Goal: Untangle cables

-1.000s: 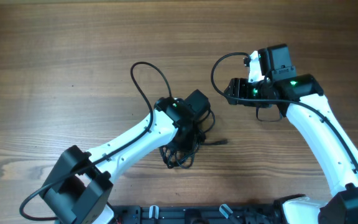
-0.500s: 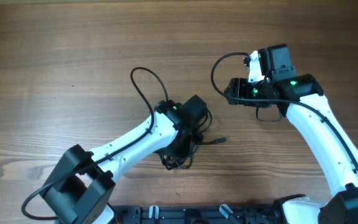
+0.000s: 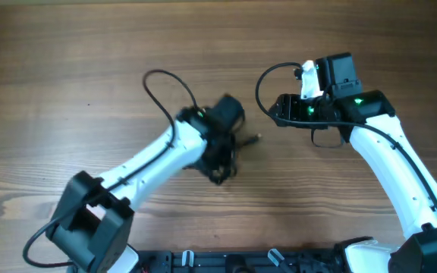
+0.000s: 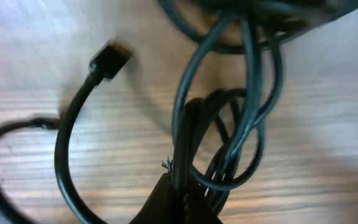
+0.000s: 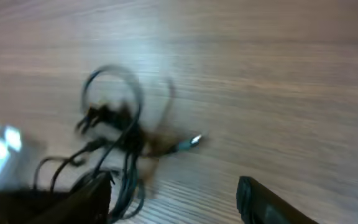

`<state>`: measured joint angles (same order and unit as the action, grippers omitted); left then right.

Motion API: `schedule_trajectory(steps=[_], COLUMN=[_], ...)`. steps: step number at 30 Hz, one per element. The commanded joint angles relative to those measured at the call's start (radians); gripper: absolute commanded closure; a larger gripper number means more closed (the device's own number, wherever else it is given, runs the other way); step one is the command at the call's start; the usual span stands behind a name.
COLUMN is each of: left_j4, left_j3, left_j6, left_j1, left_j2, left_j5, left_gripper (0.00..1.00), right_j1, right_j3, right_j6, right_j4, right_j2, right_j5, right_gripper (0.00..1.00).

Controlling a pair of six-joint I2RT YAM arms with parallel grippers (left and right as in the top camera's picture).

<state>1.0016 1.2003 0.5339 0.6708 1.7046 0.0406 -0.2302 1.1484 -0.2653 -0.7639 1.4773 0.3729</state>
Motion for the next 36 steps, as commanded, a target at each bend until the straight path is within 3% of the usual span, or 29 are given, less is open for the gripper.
schedule_trajectory(steps=[1,3,5,14,21,33,36], left_j4=[-0.003,-0.019,-0.037,-0.111,-0.135,-0.161,-0.161], left_j3=[0.107,0.129,0.129,0.129,0.129,0.129,0.129], left_j6=[-0.018,-0.018,-0.018,-0.094,-0.093,-0.085,-0.085], left_j1=[-0.114,-0.195,-0.237,-0.375,-0.375,-0.373,-0.373], left_j2=[-0.017,-0.018,-0.018,-0.018,-0.018,-0.018,-0.018], left_j5=[0.139,0.238,0.316,0.573,0.58,0.581,0.58], left_gripper=[0.96,0.96,0.96,0.96,0.96,0.96,0.96], right_j1=[-0.002,-0.016,-0.039,-0.183,-0.201,-0.204,-0.204], right_j3=[0.022,0.022,0.022,0.022,0.022,0.022,0.022], right_j6=[0.094,0.078,0.018,-0.309,-0.407,-0.499,-0.5], right_j4=[0.031,0.068,0.091,0.098,0.135,0.255,0.272], right_j2=[0.01,0.01,0.01,0.019,0.126,0.232,0.234], right_j5=[0.24,0.362,0.363,0.099,0.111,0.212,0.212], right_gripper=[0.34,0.37,0.37,0.39,0.44,0.7,0.87])
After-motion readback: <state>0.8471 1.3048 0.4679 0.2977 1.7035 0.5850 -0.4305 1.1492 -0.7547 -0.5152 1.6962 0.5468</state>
